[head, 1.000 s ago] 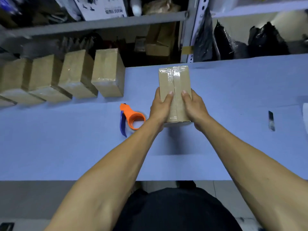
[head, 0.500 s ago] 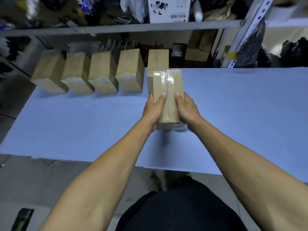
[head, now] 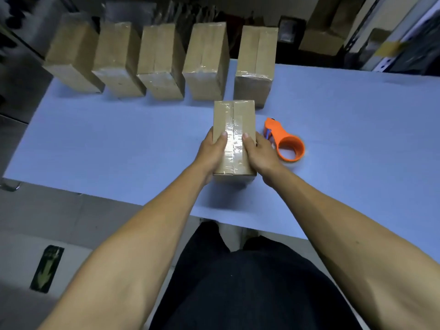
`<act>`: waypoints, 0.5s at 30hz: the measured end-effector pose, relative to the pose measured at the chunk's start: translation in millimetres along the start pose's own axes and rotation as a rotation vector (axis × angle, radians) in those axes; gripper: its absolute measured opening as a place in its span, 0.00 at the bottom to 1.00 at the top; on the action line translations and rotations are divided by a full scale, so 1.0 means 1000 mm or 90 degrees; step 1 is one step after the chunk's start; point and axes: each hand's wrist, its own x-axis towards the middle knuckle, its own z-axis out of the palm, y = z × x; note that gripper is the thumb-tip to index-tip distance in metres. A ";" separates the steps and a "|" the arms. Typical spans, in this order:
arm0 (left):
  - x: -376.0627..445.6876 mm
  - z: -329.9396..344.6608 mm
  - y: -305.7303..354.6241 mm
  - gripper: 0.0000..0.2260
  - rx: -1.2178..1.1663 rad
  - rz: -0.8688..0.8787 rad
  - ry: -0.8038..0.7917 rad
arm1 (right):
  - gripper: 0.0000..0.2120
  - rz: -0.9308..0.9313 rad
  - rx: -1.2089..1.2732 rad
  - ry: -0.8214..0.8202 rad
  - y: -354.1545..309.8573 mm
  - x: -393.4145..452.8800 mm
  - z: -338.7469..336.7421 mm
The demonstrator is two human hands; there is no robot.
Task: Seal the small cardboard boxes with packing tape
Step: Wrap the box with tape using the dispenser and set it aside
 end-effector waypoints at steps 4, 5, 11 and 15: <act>0.024 -0.016 -0.012 0.15 0.028 -0.002 -0.021 | 0.20 0.000 -0.045 0.043 0.008 0.020 0.017; 0.031 -0.019 -0.011 0.16 0.044 -0.002 -0.027 | 0.20 0.001 -0.065 0.058 0.006 0.026 0.020; 0.072 -0.044 0.014 0.29 0.156 0.005 -0.056 | 0.22 0.033 -0.013 0.128 -0.012 0.051 0.046; 0.080 -0.049 0.020 0.29 0.186 0.018 -0.074 | 0.22 0.086 0.077 0.125 -0.013 0.059 0.045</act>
